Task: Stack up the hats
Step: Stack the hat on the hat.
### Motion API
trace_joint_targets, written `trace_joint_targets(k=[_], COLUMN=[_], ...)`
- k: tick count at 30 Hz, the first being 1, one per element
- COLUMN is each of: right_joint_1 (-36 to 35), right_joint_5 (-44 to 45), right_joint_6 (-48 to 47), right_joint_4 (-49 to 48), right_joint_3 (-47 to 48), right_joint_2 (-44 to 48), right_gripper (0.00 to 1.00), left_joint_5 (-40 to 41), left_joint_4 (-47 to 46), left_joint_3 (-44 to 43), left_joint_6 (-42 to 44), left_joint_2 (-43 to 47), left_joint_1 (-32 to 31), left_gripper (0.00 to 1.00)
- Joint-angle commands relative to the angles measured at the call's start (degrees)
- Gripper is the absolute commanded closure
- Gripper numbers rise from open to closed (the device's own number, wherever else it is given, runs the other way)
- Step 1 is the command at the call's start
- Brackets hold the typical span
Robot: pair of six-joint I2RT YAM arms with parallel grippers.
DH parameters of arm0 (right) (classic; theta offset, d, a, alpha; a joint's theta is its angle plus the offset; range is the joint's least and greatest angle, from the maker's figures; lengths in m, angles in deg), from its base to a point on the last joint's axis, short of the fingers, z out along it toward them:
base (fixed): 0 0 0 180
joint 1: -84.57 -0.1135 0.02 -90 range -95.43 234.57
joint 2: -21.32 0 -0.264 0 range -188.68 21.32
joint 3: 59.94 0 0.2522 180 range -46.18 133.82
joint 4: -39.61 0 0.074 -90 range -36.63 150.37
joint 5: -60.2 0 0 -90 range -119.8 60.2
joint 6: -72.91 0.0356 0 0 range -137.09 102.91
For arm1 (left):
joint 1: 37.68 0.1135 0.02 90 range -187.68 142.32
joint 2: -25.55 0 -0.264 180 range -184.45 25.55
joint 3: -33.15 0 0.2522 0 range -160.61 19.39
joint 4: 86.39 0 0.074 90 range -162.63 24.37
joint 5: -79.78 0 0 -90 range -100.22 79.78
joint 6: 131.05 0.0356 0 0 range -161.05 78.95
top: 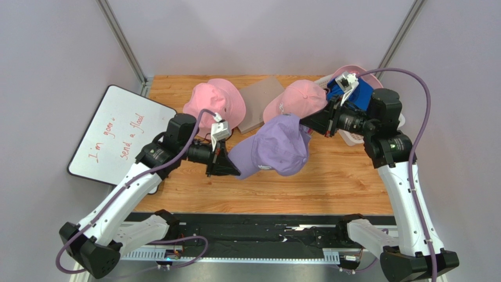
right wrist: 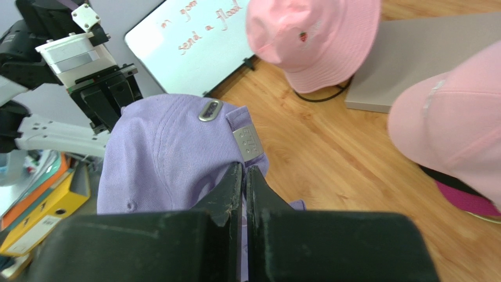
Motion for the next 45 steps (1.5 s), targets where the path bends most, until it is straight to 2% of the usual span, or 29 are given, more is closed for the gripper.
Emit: trace_joint_targets(k=[1,2,5,11,16,22,23,29,33,38,41,45], right_joint_1=[0.53,0.53,0.62,0.8,2.03,3.35,3.61,4.31,4.31,4.31,4.4,4.66], right_joint_5=[10.43,11.86,15.64,22.41,27.33,32.96,33.57,35.95,37.79,39.03,40.52,44.38], right_joint_6=[-4.75,-5.36,-5.81,-6.42,-7.21,-5.46,-5.11,-2.47,-1.33,-0.1,0.78,0.7], right_joint_4=[3.91,4.79,6.81,7.25,9.8,10.68,10.68,10.95,12.35,13.32,13.93,14.9], right_joint_3=[6.5,7.2,9.49,14.14,21.08,25.04,26.61,32.95,37.96,42.71,45.08,47.37], right_joint_2=[-0.73,-1.69,-4.5,-11.88,-20.76,-27.87,-28.94,-35.52,-39.3,-42.48,-44.67,-46.78], right_gripper=[1.0,1.0,1.0,1.0,1.0,1.0,1.0,1.0,1.0,1.0,1.0,1.0], left_joint_5=[1.88,2.23,3.28,2.42,0.22,2.5,2.93,4.07,9.52,10.5,14.7,25.49], left_joint_4=[-21.48,-26.38,-30.03,-27.94,-27.49,-32.84,-34.42,-31.45,-29.51,-30.21,-28.29,-22.22], left_joint_3=[1.69,1.44,-2.15,-13.21,-19.21,-18.52,-18.87,-26.6,-28.27,-27.84,-28.27,-32.13], left_joint_6=[-15.33,-16.41,-18.78,-16.95,-17.29,-22.65,-23.53,-23.63,-21.43,-21.16,-19.06,-14.23], left_joint_2=[-4.69,-6.96,-12.67,-26.55,-34.66,-39.59,-41.07,-47.67,-47.24,-45.49,-43.9,-43.11], left_joint_1=[0.17,0.17,0.17,0.35,3.51,9.05,9.57,10.37,10.37,9.85,7.31,2.12], left_gripper=[1.0,1.0,1.0,1.0,1.0,0.61,0.47,0.41,0.33,0.29,0.27,0.25])
